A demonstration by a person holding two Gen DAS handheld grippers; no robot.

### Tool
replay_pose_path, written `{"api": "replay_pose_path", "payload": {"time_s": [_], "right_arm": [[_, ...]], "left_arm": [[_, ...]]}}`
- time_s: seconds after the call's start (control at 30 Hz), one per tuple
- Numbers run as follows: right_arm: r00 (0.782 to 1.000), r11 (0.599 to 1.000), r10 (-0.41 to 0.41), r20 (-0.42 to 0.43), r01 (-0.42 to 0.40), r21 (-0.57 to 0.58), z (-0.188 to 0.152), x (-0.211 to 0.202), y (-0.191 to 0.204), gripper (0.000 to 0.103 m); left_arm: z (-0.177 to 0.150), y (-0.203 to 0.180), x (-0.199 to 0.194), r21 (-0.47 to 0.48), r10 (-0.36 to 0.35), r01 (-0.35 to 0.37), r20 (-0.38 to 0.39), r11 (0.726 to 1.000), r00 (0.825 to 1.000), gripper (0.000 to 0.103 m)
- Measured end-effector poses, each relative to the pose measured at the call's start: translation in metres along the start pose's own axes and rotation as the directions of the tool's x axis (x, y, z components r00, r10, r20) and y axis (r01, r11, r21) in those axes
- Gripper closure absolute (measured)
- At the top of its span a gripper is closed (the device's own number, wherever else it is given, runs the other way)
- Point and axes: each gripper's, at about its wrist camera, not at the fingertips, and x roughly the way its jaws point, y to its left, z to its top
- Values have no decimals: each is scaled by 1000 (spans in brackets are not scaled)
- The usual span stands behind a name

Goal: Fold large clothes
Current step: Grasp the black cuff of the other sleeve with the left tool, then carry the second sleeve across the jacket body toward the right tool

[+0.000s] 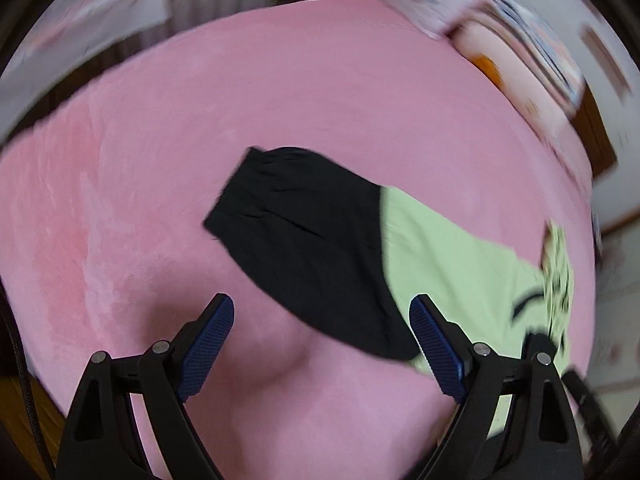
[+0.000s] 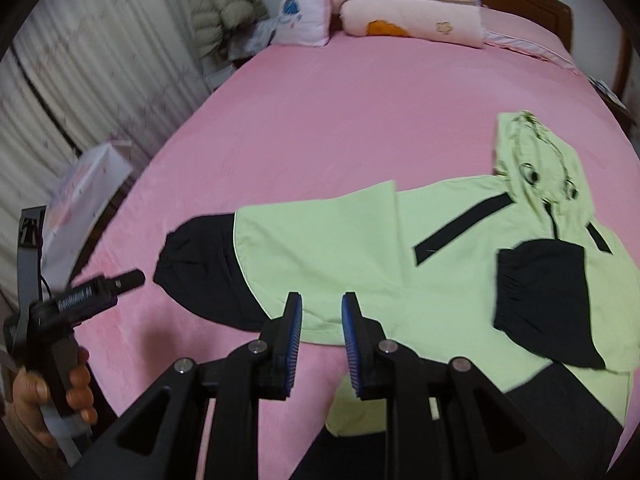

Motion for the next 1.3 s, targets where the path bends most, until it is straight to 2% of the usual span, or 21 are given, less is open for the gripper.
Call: {"api": "replay_pose_path", "payload": {"time_s": [0.07,0.17,0.27,0.37,0.47,0.53,0.57,0.6,0.63,0.7,0.8,0.93,0.97,1.03,1.07,1.13,1.17,1.3], "right_arm": [[1000,1000,-5,-14,5,-12,1,18,7,83],[999,1000,-3,-35,2,-8,1,37,12,83],[998,1000,7,-68,-7,-3,0,54,18,83],[996,1000,11,-91,-11,-2,-3,67,21,83],[994,1000,15,-109,-15,3,-6,73,22,83],[993,1000,15,-120,-14,10,-8,76,20,83],[992,1000,15,-127,-13,15,-9,77,19,83],[991,1000,14,-132,-12,20,-10,77,17,83],[991,1000,14,-137,-10,26,-11,77,14,83],[990,1000,8,-140,-4,31,-12,75,9,83],[991,999,-3,-137,10,51,-14,69,-2,83],[993,995,-15,-120,27,100,-17,52,-28,83],[993,994,-21,-115,33,108,-18,47,-36,83],[994,991,-39,-101,52,127,-20,36,-53,83],[995,988,-46,-93,59,140,-21,31,-63,83],[995,982,-64,-76,77,174,-25,18,-86,83],[995,978,-75,-69,87,191,-27,12,-98,83],[990,955,-134,-53,143,259,-38,-14,-155,83]], "left_arm": [[7,28,27,-102,-11,9,-16,995,1000,14],[14,58,64,-201,-33,23,-44,979,998,14],[18,75,96,-256,-72,50,-77,965,994,17],[18,76,114,-266,-97,74,-75,961,992,18],[21,74,126,-249,-82,63,-70,966,994,18],[23,65,130,-214,-49,35,-60,976,997,43],[24,61,133,-194,-40,28,-57,981,998,72],[26,56,135,-175,-48,36,-67,984,997,94],[26,50,135,-165,-61,49,-69,985,996,96],[27,34,126,-127,-25,19,-43,992,999,98],[27,1,95,-62,-63,64,16,996,998,99],[21,-65,41,65,-179,174,80,983,981,99],[15,-93,25,124,-230,218,88,968,969,99],[8,-130,11,205,-286,265,80,942,955,99],[-3,-165,4,277,-310,283,59,918,949,99],[-19,-208,2,357,-334,303,27,884,942,99],[-34,-239,3,411,-349,316,6,855,937,99],[-94,-322,20,530,-355,337,-71,778,932,98]]}}
